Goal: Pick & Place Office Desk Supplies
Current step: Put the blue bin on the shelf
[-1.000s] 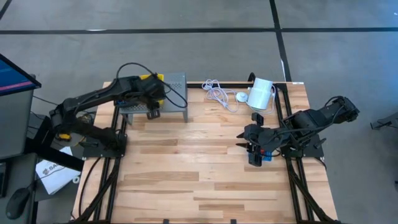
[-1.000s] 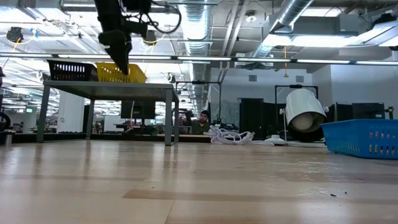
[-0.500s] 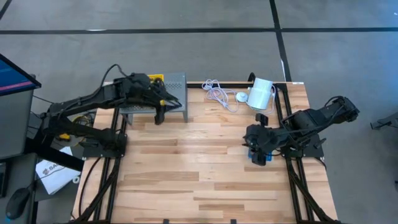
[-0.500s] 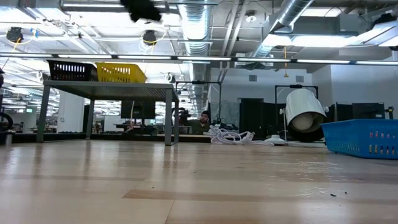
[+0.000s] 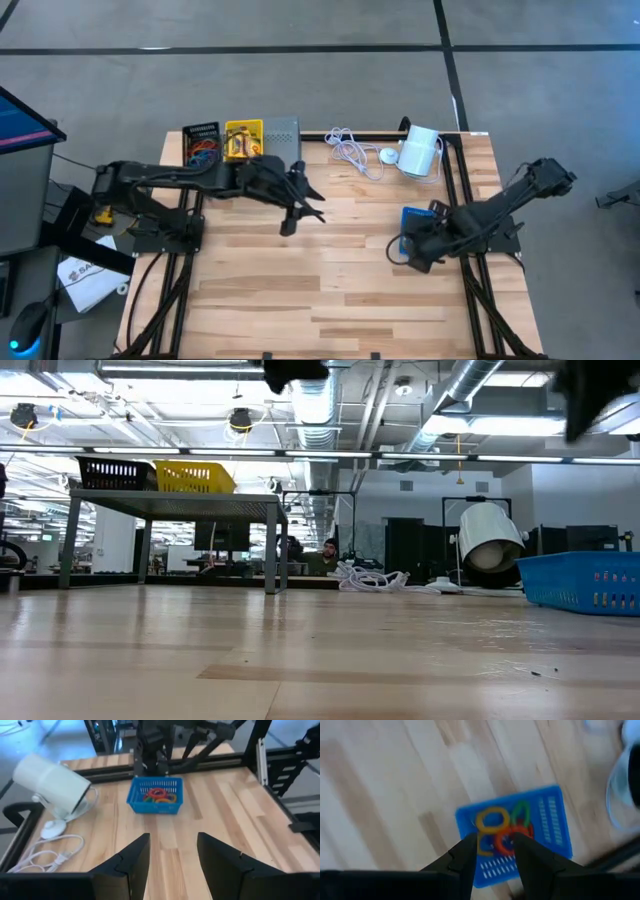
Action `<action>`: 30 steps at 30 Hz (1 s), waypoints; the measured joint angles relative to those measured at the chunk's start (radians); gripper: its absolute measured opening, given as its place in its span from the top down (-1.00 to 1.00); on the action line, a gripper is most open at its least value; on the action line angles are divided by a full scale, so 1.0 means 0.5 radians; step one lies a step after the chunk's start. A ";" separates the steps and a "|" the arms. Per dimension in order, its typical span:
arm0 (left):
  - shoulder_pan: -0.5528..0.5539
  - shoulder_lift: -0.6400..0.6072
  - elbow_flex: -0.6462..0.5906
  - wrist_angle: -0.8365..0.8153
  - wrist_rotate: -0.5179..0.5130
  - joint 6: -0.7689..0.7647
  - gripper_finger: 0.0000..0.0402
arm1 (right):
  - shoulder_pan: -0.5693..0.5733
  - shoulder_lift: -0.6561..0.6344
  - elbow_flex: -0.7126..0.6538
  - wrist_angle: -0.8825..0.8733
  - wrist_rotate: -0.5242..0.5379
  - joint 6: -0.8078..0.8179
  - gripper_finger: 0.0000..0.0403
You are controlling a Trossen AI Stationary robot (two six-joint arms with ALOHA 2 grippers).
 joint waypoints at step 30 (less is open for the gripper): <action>0.011 0.162 0.000 0.237 0.000 0.048 0.21 | 0.115 -0.001 -0.849 0.794 -0.256 0.234 0.38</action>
